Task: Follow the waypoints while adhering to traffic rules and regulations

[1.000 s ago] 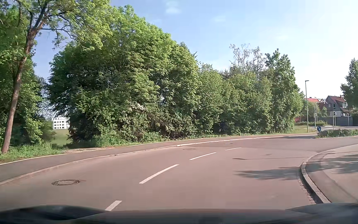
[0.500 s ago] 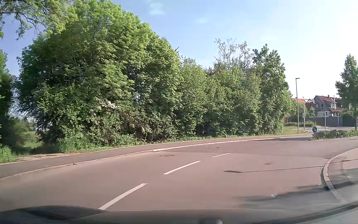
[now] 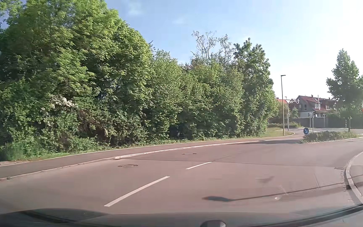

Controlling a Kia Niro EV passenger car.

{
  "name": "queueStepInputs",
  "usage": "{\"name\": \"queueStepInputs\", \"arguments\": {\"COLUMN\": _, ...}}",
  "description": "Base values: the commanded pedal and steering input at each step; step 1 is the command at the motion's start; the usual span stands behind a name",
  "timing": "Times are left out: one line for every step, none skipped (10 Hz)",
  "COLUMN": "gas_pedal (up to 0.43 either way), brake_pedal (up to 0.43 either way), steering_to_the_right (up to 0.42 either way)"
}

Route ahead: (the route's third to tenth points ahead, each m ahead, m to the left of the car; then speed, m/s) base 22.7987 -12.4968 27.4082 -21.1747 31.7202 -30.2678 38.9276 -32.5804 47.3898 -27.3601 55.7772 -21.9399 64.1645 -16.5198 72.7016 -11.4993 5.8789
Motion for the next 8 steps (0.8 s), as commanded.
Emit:
{"name": "queueStepInputs", "arguments": {"gas_pedal": 0.000, "brake_pedal": 0.000, "steering_to_the_right": 0.176}}
{"name": "queueStepInputs", "arguments": {"gas_pedal": 0.000, "brake_pedal": 0.000, "steering_to_the_right": 0.177}}
{"name": "queueStepInputs", "arguments": {"gas_pedal": 0.000, "brake_pedal": 0.000, "steering_to_the_right": 0.181}}
{"name": "queueStepInputs", "arguments": {"gas_pedal": 0.000, "brake_pedal": 0.000, "steering_to_the_right": 0.200}}
{"name": "queueStepInputs", "arguments": {"gas_pedal": 0.000, "brake_pedal": 0.000, "steering_to_the_right": 0.216}}
{"name": "queueStepInputs", "arguments": {"gas_pedal": 0.000, "brake_pedal": 0.000, "steering_to_the_right": 0.223}}
{"name": "queueStepInputs", "arguments": {"gas_pedal": 0.000, "brake_pedal": 0.000, "steering_to_the_right": 0.219}}
{"name": "queueStepInputs", "arguments": {"gas_pedal": 0.000, "brake_pedal": 0.000, "steering_to_the_right": 0.216}}
